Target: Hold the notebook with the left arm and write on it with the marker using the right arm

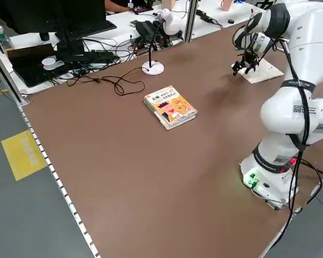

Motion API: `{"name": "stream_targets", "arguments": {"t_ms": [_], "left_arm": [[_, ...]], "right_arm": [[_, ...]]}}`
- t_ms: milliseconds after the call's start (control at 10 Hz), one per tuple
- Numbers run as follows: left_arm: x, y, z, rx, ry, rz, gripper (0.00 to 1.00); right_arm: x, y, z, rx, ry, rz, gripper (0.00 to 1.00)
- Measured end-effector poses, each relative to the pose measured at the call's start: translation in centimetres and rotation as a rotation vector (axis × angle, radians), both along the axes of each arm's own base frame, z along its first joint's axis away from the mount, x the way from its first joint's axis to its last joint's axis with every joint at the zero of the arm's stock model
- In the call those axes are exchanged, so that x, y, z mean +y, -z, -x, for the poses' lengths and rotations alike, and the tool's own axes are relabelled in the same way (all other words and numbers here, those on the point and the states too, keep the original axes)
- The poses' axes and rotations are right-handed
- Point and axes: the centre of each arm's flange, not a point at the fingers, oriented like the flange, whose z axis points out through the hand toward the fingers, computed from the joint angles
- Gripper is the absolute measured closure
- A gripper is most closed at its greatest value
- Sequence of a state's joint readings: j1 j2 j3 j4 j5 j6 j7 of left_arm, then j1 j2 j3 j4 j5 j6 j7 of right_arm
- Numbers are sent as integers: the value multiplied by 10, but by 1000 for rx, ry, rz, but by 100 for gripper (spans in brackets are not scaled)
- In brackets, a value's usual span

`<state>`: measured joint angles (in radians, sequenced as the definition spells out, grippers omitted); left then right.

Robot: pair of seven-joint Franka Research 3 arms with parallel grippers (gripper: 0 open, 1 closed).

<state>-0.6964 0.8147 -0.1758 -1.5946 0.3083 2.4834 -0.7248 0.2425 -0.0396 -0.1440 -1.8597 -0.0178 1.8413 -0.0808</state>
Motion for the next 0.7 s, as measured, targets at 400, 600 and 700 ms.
{"name": "stream_targets", "arguments": {"t_ms": [400, 600, 700], "left_arm": [[0, 0, 0, 0, 0, 0, 0], [0, 0, 0, -1, -1, 0, 0], [0, 0, 0, -1, -1, 0, 0]], "right_arm": [[-10, 34, 17, -8, -199, -4, 0], [-22, 63, 21, -33, -288, 0, 0], [-32, 79, 23, -45, -315, 3, 0]]}}
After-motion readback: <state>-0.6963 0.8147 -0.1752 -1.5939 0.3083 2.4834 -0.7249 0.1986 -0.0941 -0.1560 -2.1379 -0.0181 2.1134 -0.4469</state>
